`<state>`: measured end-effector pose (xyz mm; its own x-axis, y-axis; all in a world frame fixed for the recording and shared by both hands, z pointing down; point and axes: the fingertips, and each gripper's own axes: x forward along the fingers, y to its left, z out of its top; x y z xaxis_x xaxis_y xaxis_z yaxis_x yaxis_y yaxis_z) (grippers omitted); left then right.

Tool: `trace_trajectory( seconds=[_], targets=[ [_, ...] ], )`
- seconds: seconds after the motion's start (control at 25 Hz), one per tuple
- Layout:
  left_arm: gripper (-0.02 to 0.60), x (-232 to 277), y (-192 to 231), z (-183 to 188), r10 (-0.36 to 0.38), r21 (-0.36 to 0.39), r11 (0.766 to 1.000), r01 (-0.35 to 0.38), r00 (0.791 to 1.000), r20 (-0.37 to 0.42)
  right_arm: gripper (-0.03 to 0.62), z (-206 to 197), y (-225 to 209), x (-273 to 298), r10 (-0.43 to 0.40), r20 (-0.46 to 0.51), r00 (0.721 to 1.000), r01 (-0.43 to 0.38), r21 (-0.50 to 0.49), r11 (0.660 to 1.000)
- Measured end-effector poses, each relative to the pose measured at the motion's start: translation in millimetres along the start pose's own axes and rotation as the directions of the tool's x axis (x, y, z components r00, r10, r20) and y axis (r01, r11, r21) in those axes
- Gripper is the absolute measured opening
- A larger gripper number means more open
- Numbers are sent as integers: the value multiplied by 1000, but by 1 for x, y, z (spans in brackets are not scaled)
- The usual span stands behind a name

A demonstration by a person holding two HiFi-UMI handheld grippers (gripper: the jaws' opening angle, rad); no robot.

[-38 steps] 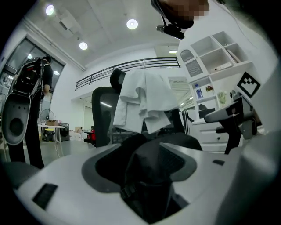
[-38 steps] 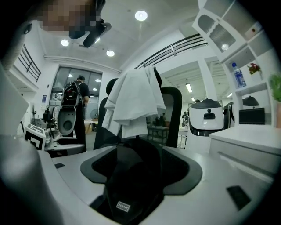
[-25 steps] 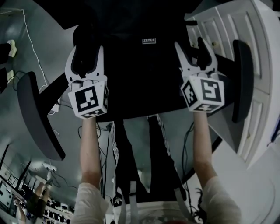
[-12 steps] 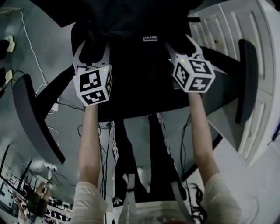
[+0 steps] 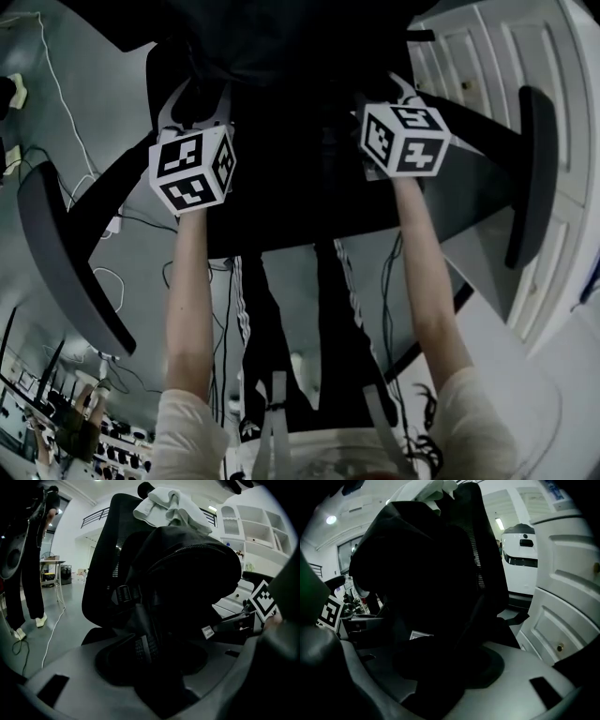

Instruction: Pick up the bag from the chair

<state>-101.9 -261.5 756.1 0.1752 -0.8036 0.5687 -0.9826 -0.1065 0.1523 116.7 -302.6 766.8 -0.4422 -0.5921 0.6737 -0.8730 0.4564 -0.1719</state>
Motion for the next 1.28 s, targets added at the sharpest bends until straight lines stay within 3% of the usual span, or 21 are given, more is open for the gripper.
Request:
trace_trajectory(
  seconds=[0.24,0.84,1.04,1.28],
  targets=[
    [155,1,-3,-5,15,44,999,-15,1000,-6,167,-3,2,2,-27,5,1000,27,-23,999],
    [95,-15,-16,5,44,140,989,-47,999,21,138,4,6,-14,-54,36,998,55,-43,998],
    [87,-42,-25,30,47,166,984,-57,997,67,126,23,11,-42,-77,67,995,79,-31,996],
    [83,-88,-37,91,49,189,979,-78,987,151,120,67,24,-88,-86,133,987,89,-16,996]
  ],
)
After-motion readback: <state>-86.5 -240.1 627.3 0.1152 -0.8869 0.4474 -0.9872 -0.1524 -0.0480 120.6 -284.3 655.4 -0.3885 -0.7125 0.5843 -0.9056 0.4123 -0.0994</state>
